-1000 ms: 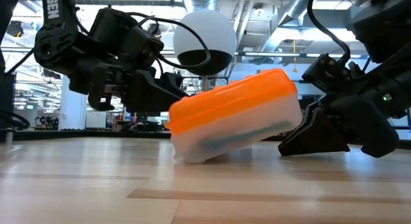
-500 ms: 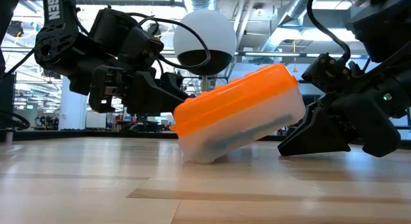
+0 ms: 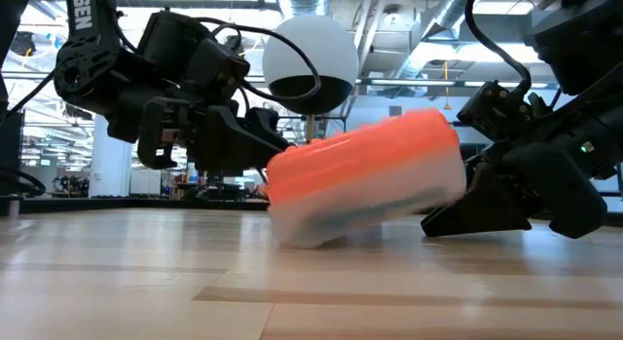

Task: Pick & place school supplies into a supply box
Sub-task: Close the orange supply box

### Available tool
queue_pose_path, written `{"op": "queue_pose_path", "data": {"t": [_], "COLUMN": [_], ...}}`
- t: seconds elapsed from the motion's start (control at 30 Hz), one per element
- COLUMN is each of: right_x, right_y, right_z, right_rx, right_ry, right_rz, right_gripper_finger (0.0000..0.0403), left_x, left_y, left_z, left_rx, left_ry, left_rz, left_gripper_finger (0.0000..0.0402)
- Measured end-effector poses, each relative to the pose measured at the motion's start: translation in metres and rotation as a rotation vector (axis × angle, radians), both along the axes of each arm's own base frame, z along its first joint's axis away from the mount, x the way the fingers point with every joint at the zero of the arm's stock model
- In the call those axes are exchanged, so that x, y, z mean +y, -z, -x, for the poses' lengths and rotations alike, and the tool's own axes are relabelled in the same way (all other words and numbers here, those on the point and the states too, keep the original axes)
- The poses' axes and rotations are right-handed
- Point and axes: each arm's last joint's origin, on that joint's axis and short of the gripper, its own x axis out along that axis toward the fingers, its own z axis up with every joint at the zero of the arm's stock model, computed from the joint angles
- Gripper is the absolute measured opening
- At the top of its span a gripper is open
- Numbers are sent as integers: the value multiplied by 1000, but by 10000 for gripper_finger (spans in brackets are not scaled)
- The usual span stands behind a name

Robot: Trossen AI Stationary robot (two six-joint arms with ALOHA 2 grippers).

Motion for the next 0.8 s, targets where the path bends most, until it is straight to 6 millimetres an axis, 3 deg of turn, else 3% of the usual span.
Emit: {"op": "queue_pose_path", "data": {"t": [0.43,0.8], "right_x": [0,6], "right_y": [0,-6], "right_z": [0,-3], "right_rx": [1,-47], "right_ry": [1,-95], "right_rz": [1,-1], "right_gripper_finger": [101,101], "left_x": [-4,0], "left_y": [-25,-14], "left_z": [4,7], "left_rx": [-40,105], "left_ry": [17,-135], "left_rz": [-13,9], "left_gripper_finger": [157,157]}}
